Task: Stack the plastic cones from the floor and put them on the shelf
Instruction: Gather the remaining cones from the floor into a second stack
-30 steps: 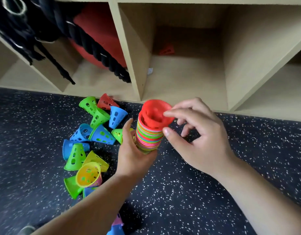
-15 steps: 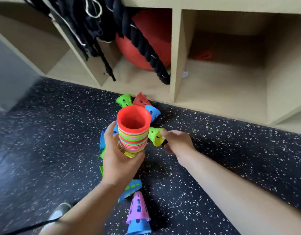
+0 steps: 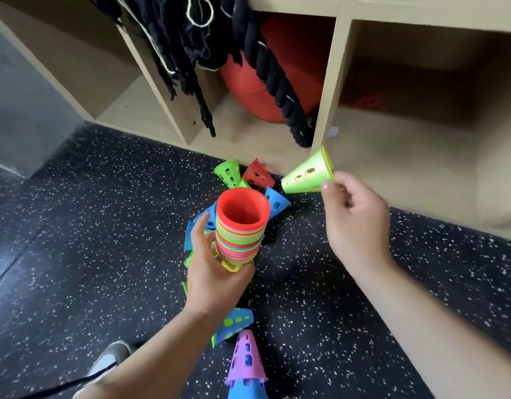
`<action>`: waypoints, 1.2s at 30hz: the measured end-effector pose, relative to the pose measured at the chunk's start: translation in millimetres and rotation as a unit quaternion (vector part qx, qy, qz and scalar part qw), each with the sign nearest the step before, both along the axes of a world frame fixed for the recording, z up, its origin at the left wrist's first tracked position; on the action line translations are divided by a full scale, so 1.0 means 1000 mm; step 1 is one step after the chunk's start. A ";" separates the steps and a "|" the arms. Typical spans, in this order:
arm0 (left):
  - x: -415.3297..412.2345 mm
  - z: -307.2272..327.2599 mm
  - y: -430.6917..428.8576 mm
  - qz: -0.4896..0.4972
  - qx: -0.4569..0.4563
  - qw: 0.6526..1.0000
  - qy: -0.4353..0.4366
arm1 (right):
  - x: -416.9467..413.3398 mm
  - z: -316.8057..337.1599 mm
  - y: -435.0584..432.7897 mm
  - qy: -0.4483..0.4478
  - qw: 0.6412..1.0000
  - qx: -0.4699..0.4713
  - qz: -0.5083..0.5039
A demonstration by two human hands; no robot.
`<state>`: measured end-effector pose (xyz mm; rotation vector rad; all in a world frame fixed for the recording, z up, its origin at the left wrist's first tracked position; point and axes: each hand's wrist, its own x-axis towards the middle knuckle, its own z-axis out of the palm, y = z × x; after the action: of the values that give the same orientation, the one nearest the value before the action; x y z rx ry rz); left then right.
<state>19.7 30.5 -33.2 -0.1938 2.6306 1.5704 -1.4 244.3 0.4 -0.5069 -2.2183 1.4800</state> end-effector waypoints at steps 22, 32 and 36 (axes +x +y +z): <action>-0.025 -0.011 -0.015 0.024 0.013 1.000 0.010 | -0.076 -0.084 -0.033 -0.250 0.947 0.123 0.159; -0.037 -0.008 -0.019 0.040 0.031 0.999 0.018 | -0.052 0.053 -0.046 0.249 0.923 0.227 0.187; -0.039 -0.001 -0.018 0.038 0.047 0.998 0.027 | -0.055 0.057 -0.054 0.209 0.904 0.217 0.303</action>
<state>-19.6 12.0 -34.3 -0.2518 2.6101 1.7427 -56.5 190.4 57.5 0.6427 -2.3274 1.1258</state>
